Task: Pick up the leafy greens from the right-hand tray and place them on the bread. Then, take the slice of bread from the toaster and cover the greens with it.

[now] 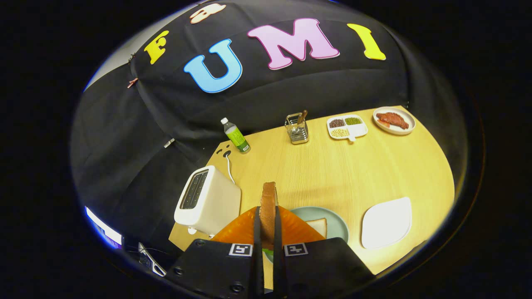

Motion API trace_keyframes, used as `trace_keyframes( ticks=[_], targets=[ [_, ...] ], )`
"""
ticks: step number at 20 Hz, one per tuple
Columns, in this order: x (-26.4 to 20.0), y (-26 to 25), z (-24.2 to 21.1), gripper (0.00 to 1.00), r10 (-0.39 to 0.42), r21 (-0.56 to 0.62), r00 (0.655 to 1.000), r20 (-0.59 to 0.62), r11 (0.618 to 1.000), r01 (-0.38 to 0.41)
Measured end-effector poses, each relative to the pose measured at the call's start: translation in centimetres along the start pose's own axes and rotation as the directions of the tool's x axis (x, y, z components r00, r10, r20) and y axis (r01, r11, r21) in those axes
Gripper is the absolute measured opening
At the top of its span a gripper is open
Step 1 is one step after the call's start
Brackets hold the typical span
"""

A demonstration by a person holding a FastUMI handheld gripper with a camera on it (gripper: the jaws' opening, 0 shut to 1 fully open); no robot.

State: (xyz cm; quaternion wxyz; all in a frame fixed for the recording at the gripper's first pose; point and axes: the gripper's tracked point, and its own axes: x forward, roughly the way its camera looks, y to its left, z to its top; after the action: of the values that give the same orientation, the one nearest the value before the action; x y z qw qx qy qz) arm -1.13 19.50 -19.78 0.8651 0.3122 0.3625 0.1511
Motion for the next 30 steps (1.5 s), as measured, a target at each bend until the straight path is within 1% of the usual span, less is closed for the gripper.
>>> trace_keyframes(
  ticks=[2,5,6,7,9,11,14,17,19,20,22,23,24,25,26,28,29,30],
  targets=[
    [1.0,0.0,-1.7,0.13,0.013,0.015,1.0,-0.013,1.0,-0.013],
    [2.9,-0.2,-4.2,0.13,0.04,0.095,0.999,-0.037,0.995,-0.037],
    [3.6,-0.8,-5.2,0.13,0.037,0.109,0.998,-0.046,0.994,-0.032],
    [4.0,-2.3,-6.2,0.13,0.009,0.093,0.998,-0.058,0.996,-0.004],
    [4.3,-5.2,-6.8,0.13,-0.059,0.056,0.997,-0.046,0.997,0.061],
    [4.6,-6.9,-7.7,0.13,-0.096,0.049,0.993,-0.065,0.994,0.099],
    [5.2,-8.6,-8.7,0.13,-0.126,0.027,0.988,-0.094,0.991,0.129],
    [5.5,-9.6,-9.2,0.13,-0.138,0.001,0.985,-0.1,0.99,0.139],
    [5.6,-9.9,-9.5,0.15,-0.158,-0.039,0.982,-0.104,0.987,0.155],
    [5.7,-10.1,-9.5,0.17,-0.172,-0.075,0.98,-0.099,0.983,0.165],
    [5.6,-10.9,-9.3,0.27,-0.216,-0.163,0.973,-0.084,0.966,0.2],
    [5.7,-11.4,-9.3,0.36,-0.246,-0.206,0.967,-0.072,0.952,0.227],
    [5.6,-12.2,-9.2,0.42,-0.281,-0.257,0.957,-0.065,0.932,0.256],
    [5.6,-12.6,-9.6,0.52,-0.299,-0.298,0.952,-0.069,0.917,0.266],
    [5.5,-12.6,-9.5,0.54,-0.303,-0.319,0.951,-0.063,0.909,0.269],
    [5.2,-13.3,-8.9,0.61,-0.329,-0.345,0.944,-0.035,0.89,0.297],
    [5.1,-13.6,-8.7,0.76,-0.337,-0.349,0.941,-0.028,0.886,0.307],
    [5.0,-13.8,-8.5,0.84,-0.337,-0.347,0.941,-0.023,0.885,0.309]
  ],
)
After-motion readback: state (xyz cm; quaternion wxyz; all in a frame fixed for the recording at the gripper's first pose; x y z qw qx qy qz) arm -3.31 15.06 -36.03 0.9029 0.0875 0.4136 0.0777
